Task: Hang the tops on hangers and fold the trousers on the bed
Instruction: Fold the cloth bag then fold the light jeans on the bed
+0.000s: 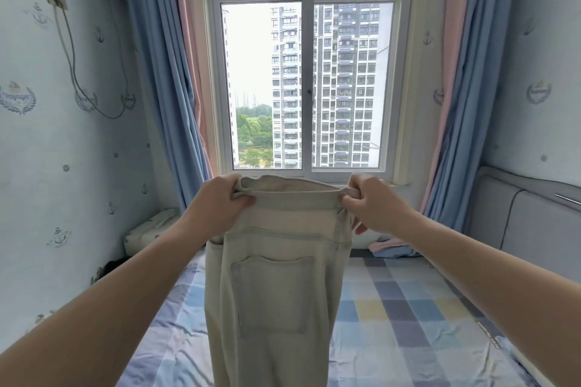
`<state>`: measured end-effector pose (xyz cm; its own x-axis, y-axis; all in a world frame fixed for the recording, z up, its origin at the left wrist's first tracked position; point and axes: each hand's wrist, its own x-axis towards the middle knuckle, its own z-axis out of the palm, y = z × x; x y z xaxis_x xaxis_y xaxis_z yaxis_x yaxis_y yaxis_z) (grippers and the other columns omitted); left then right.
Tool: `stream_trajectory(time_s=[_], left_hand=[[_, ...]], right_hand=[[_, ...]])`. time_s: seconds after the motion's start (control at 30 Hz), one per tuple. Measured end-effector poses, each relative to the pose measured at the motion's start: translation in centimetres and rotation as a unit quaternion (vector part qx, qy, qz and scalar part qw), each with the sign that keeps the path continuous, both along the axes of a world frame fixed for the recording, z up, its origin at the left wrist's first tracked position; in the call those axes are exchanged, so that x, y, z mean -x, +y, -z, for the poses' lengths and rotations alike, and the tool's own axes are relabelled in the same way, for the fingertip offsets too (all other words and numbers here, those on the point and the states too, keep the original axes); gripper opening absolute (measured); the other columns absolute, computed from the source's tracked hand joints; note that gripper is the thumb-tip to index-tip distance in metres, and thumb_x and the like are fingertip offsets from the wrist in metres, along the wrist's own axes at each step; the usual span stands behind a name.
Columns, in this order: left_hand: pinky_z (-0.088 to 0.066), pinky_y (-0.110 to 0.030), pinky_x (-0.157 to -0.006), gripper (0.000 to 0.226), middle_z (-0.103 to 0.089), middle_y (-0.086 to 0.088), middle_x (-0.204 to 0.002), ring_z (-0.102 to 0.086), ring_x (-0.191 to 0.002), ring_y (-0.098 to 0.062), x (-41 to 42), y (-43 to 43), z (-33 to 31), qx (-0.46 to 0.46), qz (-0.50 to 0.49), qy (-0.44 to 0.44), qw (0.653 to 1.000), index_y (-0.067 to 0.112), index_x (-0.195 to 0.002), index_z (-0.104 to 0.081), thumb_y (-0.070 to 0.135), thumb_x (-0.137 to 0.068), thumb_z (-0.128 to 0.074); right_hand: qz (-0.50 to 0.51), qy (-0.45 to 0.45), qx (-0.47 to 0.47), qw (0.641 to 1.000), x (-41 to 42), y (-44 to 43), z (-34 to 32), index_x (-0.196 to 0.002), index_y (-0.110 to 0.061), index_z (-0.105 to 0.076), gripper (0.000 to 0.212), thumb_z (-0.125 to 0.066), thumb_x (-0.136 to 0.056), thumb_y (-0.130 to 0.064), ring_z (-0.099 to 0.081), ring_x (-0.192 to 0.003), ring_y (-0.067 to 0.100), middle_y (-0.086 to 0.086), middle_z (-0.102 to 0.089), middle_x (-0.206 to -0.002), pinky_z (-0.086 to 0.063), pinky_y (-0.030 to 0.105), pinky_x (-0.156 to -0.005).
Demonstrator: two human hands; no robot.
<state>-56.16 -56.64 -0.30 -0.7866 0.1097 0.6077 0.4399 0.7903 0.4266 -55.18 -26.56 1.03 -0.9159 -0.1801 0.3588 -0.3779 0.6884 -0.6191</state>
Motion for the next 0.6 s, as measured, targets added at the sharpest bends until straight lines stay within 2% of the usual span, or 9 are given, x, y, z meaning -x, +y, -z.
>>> stream_trajectory(time_s=[0.1,0.17,0.23,0.3,0.37,0.47,0.53,0.6], left_hand=[[-0.038,-0.030,-0.058,0.018,-0.057,0.004,-0.068,-0.053,-0.062,-0.013,-0.6,0.8,-1.3,-0.042,-0.004,0.057,0.998,0.023,-0.083,-0.054,0.027,-0.096,-0.066],[-0.040,-0.032,-0.057,0.016,-0.056,0.003,-0.068,-0.051,-0.060,-0.014,-1.3,1.1,-2.6,-0.094,0.007,0.099,0.991,0.024,-0.087,-0.052,0.027,-0.098,-0.063],[-0.040,-0.033,-0.055,0.011,-0.054,-0.002,-0.070,-0.047,-0.057,-0.013,-2.4,1.7,-4.3,-0.134,0.028,0.137,0.981,0.023,-0.093,-0.051,0.023,-0.100,-0.059],[-0.040,-0.032,-0.051,0.007,-0.053,-0.004,-0.070,-0.044,-0.055,-0.008,-3.9,2.4,-6.4,-0.159,0.051,0.179,0.969,0.022,-0.103,-0.050,0.019,-0.102,-0.057],[-0.039,-0.022,-0.049,0.015,-0.049,0.001,-0.068,-0.043,-0.054,-0.004,-5.2,2.6,-8.6,-0.178,0.065,0.212,0.959,0.022,-0.115,-0.049,0.015,-0.103,-0.055],[-0.037,-0.015,-0.052,0.022,-0.049,0.004,-0.068,-0.043,-0.054,-0.004,-6.5,2.5,-11.8,-0.190,0.073,0.235,0.951,0.028,-0.120,-0.048,0.015,-0.103,-0.052],[-0.042,-0.025,-0.055,0.021,-0.056,-0.006,-0.074,-0.049,-0.058,-0.013,-7.4,2.4,-13.6,-0.195,0.085,0.239,0.947,0.030,-0.119,-0.049,0.016,-0.103,-0.053],[-0.046,-0.028,-0.060,0.019,-0.063,-0.018,-0.087,-0.056,-0.071,-0.025,-8.3,2.2,-15.0,-0.193,0.091,0.246,0.945,0.030,-0.116,-0.050,0.017,-0.103,-0.054]], right_hand=[[-0.013,0.041,0.106,0.993,-0.7,0.4,-1.8,-0.101,-0.009,-0.045,0.015,-0.059,-0.099,-0.013,-0.063,-0.056,0.025,0.025,-0.063,-0.080,-0.061,0.043,-0.056],[-0.020,0.068,0.180,0.981,-1.5,0.3,-3.5,-0.108,-0.012,-0.047,0.022,-0.065,-0.097,-0.018,-0.058,-0.060,0.028,0.030,-0.067,-0.088,-0.055,0.042,-0.058],[-0.025,0.097,0.250,0.963,-2.7,0.1,-5.6,-0.110,-0.014,-0.054,0.021,-0.068,-0.095,-0.020,-0.058,-0.067,0.031,0.025,-0.071,-0.093,-0.052,0.044,-0.064],[-0.027,0.124,0.296,0.947,-3.8,0.2,-8.0,-0.109,-0.013,-0.063,0.020,-0.071,-0.093,-0.021,-0.064,-0.076,0.032,0.018,-0.074,-0.096,-0.057,0.052,-0.077],[-0.040,0.147,0.321,0.935,-5.1,0.2,-10.5,-0.104,-0.010,-0.071,0.016,-0.072,-0.091,-0.019,-0.067,-0.079,0.027,0.018,-0.073,-0.097,-0.056,0.056,-0.087],[-0.067,0.186,0.349,0.916,-6.9,0.1,-13.6,-0.094,-0.015,-0.074,0.004,-0.072,-0.090,-0.015,-0.070,-0.081,0.022,0.013,-0.076,-0.094,-0.060,0.046,-0.087],[-0.084,0.210,0.366,0.903,-8.0,-0.1,-15.3,-0.093,-0.016,-0.074,0.004,-0.072,-0.090,-0.017,-0.072,-0.081,0.019,0.008,-0.077,-0.092,-0.062,0.038,-0.082],[-0.095,0.227,0.380,0.892,-8.8,-0.3,-16.7,-0.095,-0.015,-0.074,0.006,-0.073,-0.090,-0.018,-0.072,-0.080,0.018,0.006,-0.077,-0.090,-0.061,0.032,-0.077]])
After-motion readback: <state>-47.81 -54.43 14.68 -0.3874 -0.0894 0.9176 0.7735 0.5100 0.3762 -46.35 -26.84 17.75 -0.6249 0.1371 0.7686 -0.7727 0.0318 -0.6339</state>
